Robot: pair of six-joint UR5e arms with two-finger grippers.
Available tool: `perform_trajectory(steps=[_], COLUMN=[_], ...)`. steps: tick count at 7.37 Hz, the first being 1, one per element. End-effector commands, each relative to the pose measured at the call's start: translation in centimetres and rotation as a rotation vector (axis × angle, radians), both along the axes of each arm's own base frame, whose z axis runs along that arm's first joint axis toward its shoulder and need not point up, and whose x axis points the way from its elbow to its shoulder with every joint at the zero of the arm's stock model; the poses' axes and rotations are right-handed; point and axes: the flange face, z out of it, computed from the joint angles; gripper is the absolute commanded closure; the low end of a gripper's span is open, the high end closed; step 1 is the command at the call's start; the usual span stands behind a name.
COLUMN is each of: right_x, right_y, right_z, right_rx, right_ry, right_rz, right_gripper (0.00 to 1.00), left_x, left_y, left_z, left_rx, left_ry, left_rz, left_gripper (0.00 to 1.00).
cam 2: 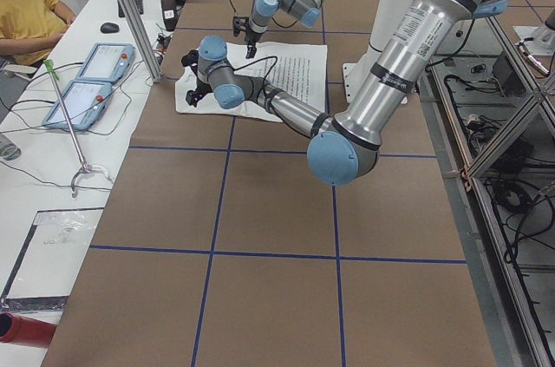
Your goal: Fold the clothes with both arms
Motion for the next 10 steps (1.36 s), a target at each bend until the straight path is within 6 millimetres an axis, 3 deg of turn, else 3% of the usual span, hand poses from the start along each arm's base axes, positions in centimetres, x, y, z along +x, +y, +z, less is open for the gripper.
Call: perform_trajectory(steps=[1,4,8,9,10], right_x=[-2.8,-5.0,-5.5,-5.6,-5.5], right_y=[1.7,3.9,4.7,4.9,4.9], right_z=[1.2,2.6,3.1,3.3,2.9], right_rx=[0.024,0.074,0.093,0.089,0.089], right_ry=[0.07,0.14,0.184,0.196,0.198], right_rz=[-0.047,-0.111,-0.14,-0.144,-0.146], right_gripper=[0.14,0.21,0.35,0.5,0.74], left_x=[-0.1,0.0,0.3,0.2,0.2], left_y=[0.0,0.1,0.2,0.3,0.3], left_z=[0.1,0.2,-0.2,-0.5,-0.5], left_rx=[-0.005,-0.011,-0.032,-0.038,-0.04], left_ry=[0.001,0.002,0.016,0.024,0.024], left_rz=[-0.004,-0.008,-0.02,-0.025,-0.026], left_gripper=[0.0,0.0,0.0,0.0,0.0])
